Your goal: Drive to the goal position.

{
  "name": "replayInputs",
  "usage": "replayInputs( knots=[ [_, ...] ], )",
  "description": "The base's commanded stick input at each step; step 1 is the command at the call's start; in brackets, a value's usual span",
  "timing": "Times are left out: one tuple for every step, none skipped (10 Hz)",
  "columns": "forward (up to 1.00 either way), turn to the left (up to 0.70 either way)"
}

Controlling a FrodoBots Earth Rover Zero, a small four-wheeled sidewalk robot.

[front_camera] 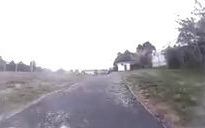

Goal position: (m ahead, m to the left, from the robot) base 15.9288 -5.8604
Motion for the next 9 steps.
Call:
replayInputs(
  knots=[
    [0.7, 0.0],
    [0.7, 0.0],
    [0.7, 0.0],
    [0.7, 0.0],
    [0.7, 0.0],
    [0.7, -0.02],
    [0.7, -0.07],
    [0.7, -0.13],
    [0.7, -0.13]
  ],
)
